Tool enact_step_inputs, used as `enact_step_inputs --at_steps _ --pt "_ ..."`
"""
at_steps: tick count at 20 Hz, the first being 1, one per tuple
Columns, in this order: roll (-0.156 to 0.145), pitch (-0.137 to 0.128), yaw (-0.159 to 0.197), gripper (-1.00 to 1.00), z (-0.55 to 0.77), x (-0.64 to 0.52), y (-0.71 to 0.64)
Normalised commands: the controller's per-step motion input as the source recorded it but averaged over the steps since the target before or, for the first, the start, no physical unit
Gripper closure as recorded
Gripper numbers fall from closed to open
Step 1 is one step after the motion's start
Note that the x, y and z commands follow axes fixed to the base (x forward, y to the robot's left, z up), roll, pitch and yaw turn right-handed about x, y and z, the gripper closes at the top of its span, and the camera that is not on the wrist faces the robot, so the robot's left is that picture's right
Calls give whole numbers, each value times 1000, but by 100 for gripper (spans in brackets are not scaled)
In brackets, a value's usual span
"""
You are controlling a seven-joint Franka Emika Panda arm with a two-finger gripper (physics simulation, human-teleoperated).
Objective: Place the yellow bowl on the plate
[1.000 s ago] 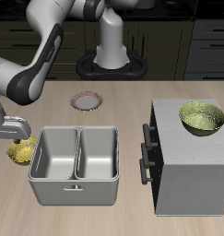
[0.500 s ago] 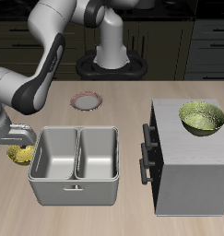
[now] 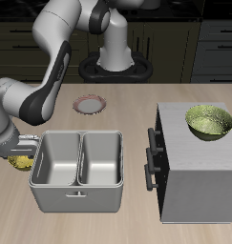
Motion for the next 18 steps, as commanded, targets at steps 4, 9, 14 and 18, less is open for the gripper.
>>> enact_step_inputs --at_steps 4,9,14,18 --pt "-8 -6 -11 100 29 -98 -70" --pt "-2 -11 -3 100 173 -66 -39" --pt "-12 -20 26 100 281 -108 45" --pt "-21 0 -1 100 323 -121 52"
